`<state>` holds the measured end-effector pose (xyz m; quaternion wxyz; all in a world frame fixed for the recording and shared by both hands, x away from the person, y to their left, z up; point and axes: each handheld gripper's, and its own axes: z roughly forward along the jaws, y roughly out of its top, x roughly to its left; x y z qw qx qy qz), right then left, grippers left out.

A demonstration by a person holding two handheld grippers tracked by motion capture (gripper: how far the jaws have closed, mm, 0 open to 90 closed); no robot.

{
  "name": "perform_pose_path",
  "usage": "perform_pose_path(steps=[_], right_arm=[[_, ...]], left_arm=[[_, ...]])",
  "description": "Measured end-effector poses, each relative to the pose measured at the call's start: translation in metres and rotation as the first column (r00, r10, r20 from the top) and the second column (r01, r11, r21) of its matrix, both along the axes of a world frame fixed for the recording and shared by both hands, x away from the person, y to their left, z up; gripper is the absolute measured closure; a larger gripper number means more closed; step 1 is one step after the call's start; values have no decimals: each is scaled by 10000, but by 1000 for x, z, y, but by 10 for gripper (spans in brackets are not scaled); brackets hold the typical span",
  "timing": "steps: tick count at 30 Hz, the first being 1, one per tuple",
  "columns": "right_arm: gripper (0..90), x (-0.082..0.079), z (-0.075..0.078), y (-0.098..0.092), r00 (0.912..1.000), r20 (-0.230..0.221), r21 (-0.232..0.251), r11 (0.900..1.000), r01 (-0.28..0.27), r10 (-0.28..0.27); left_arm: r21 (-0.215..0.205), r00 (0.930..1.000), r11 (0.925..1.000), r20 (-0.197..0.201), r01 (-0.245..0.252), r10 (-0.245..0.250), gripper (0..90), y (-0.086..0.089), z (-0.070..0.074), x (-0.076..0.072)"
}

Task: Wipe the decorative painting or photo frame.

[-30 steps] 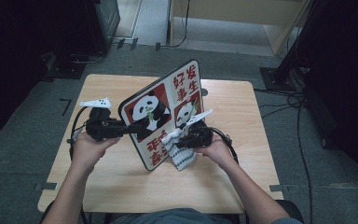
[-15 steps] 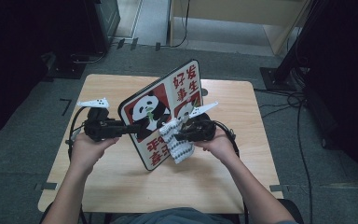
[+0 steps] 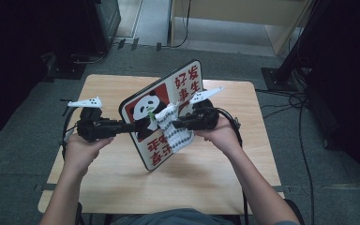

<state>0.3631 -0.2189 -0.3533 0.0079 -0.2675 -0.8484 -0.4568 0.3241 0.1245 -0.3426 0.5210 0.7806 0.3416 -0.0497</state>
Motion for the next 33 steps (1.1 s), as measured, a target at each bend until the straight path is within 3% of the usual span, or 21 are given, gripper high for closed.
perform_pose_path(steps=[8,18,24,33], right_arm=[[781,6,47,21,9979,503,1,9991,-421,420],[780,11,75,47,9952,651,-88,9973,-727,732],[779,9,85,59,9923,858,-103,9960,-891,896],[778,13,75,61,9931,788,-239,9961,-852,868]], left_arm=[[13,10000,10000,47,-24,24,743,0,0,-1],[26,9999,10000,136,-54,54,748,0,0,-1],[66,9999,10000,171,-24,22,750,0,0,-1],[69,9999,10000,164,-1,0,752,0,0,0]])
